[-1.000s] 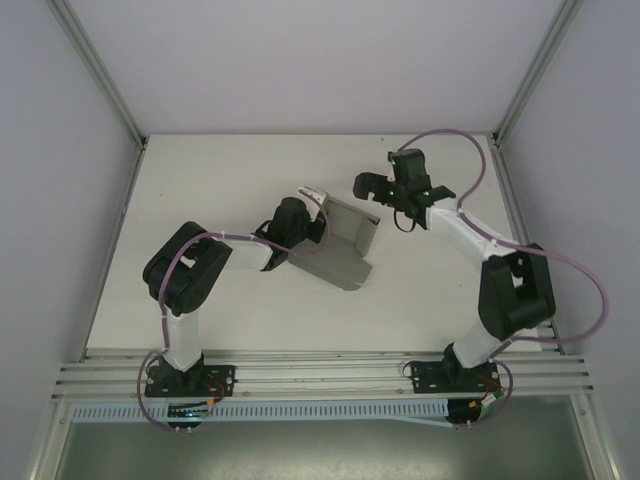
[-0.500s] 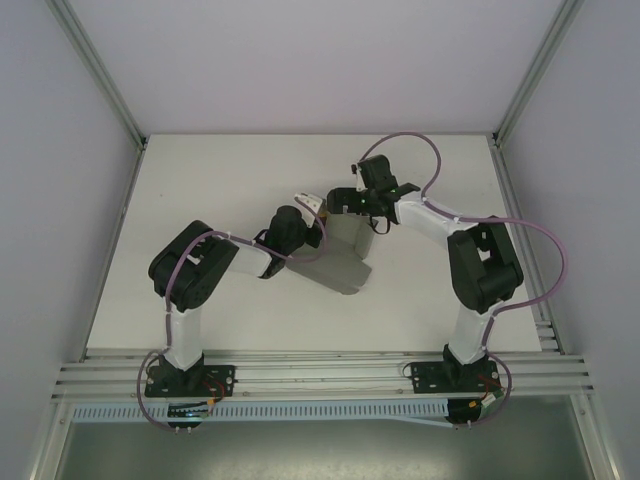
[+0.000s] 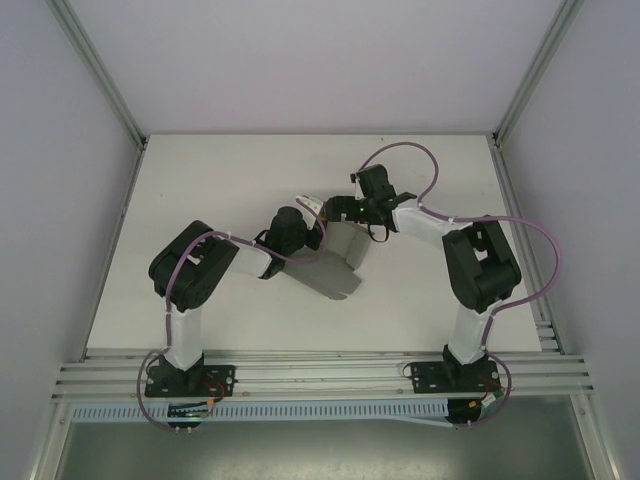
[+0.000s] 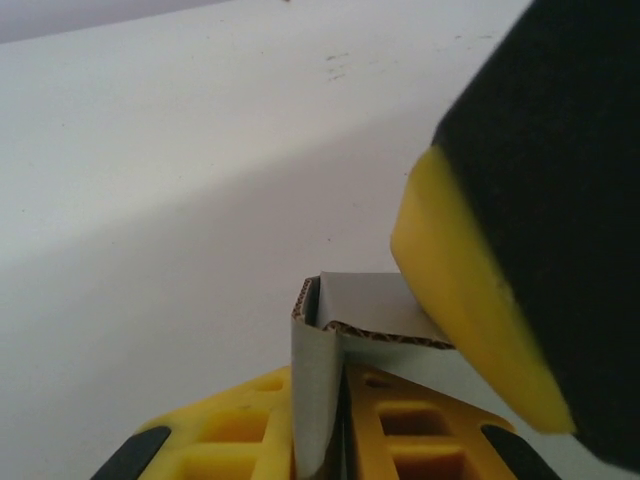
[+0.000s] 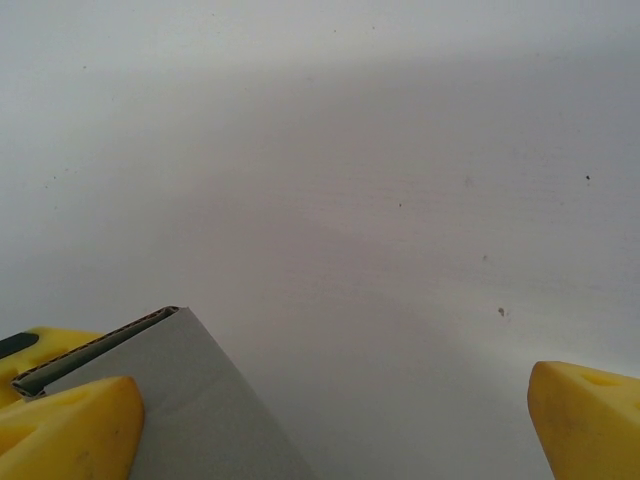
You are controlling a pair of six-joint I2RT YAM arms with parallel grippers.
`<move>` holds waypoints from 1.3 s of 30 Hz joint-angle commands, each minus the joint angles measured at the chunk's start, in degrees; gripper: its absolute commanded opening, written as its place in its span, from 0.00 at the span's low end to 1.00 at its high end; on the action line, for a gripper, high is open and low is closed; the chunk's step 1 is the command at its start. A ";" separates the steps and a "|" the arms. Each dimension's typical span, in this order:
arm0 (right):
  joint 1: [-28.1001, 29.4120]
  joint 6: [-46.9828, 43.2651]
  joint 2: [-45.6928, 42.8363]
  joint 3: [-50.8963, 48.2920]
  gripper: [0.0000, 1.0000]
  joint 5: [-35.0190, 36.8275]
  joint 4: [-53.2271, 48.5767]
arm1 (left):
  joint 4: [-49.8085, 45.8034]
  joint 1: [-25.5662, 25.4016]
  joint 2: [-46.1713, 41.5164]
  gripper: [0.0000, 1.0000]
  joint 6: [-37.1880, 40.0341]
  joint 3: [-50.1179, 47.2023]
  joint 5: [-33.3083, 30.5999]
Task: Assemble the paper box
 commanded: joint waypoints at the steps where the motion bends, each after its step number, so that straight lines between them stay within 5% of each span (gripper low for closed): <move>1: 2.66 -0.14 3.62 -3.42 0.99 -1.54 -7.16 | 0.56 -0.05 0.57 0.00 -0.37 -0.78 1.12; 7: 2.75 0.50 -1.89 -2.91 0.99 3.40 -7.80 | 1.60 -0.10 0.17 0.00 -0.01 -0.11 2.13; 19: 0.63 3.82 -24.35 -7.21 0.99 16.54 -11.93 | 11.26 -0.05 -7.46 0.00 -5.09 -3.93 -7.88; 24: 0.20 -2.79 -30.40 -12.30 0.99 8.20 -6.26 | 14.87 -0.05 -8.12 0.00 -1.52 -3.97 -4.26; 30: -0.12 -15.91 -29.26 -7.67 0.99 -1.68 -11.88 | 11.52 -0.05 -10.52 0.00 -0.85 -4.21 0.74; 33: -2.28 -14.30 -28.45 -5.79 0.99 -2.16 -13.87 | 13.26 -0.11 -11.30 0.00 -0.63 -5.79 0.76; 39: -7.06 -21.68 -26.27 -3.71 0.99 -22.72 -17.23 | 11.63 -0.09 -12.80 0.00 1.80 -5.88 4.30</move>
